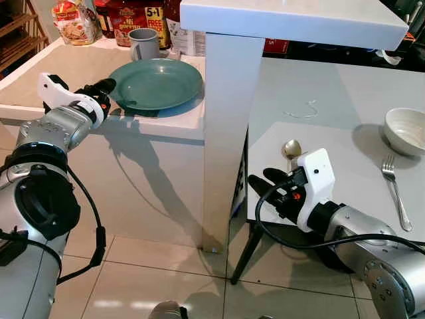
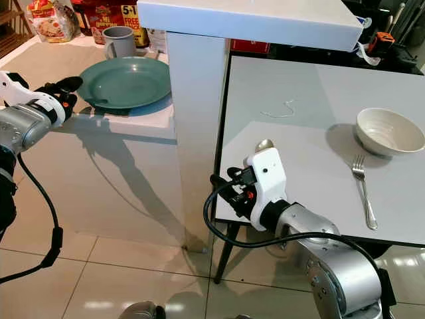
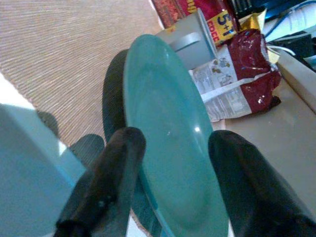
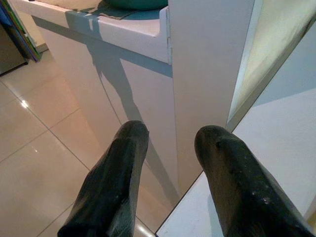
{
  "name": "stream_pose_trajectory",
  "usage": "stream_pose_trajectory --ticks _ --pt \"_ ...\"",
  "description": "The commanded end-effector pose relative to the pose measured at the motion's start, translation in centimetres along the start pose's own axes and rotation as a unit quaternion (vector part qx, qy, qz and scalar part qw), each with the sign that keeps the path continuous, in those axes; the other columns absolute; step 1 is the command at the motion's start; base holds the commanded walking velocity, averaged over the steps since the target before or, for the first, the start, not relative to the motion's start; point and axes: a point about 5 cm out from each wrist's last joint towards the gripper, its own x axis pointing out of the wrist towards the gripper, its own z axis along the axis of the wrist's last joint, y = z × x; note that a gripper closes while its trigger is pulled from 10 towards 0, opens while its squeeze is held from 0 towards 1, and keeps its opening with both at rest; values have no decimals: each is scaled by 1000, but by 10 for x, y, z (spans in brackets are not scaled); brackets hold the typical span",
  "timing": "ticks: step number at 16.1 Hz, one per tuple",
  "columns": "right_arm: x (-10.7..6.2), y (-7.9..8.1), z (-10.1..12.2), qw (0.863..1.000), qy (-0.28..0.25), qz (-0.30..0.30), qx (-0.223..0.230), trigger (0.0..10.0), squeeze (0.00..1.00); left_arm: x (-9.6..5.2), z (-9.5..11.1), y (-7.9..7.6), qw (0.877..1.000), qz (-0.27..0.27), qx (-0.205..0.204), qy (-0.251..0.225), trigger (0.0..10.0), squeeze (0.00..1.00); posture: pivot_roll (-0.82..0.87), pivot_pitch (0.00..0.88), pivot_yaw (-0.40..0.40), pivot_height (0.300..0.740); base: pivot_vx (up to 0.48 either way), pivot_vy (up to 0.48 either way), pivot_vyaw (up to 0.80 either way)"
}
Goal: Setting the table
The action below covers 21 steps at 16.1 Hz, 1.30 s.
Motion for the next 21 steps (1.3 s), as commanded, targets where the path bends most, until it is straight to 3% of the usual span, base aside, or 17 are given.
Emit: stream_pose_trajectory --ticks 1,5,9,10,11,12,13,21 --pt "-4 1 4 1000 -8 2 -2 10000 0 2 -2 -6 1000 0 -20 8 10000 1000 -5 30 17 740 0 0 0" --pt "-4 1 5 1000 -8 2 -2 10000 0 2 -7 -7 998 -11 -57 25 10000 1000 -8 42 24 740 0 0 0" --pt "-5 3 4 1000 -7 1 2 10000 0 5 -19 -6 997 3 -67 44 10000 1000 -11 53 28 740 0 0 0" --pt "-6 3 3 1000 -6 1 2 10000 0 5 -22 -5 997 7 -69 47 10000 890 -14 56 28 740 0 0 0" --pt "-6 3 4 1000 -6 1 3 10000 0 6 -25 -5 996 10 -72 50 10000 247 -14 58 28 740 0 0 0" --pt "-6 3 4 1000 -6 1 3 10000 0 6 -27 -4 996 12 -72 50 10000 47 -15 58 28 740 0 0 0" --pt "-6 3 4 1000 -6 1 3 10000 0 7 -28 -4 996 12 -73 50 10000 0 -15 58 28 740 0 0 0" --pt "-11 5 4 1000 1 2 3 10000 0 11 -32 -18 995 -35 -90 25 10000 0 -44 81 17 740 0 0 0"
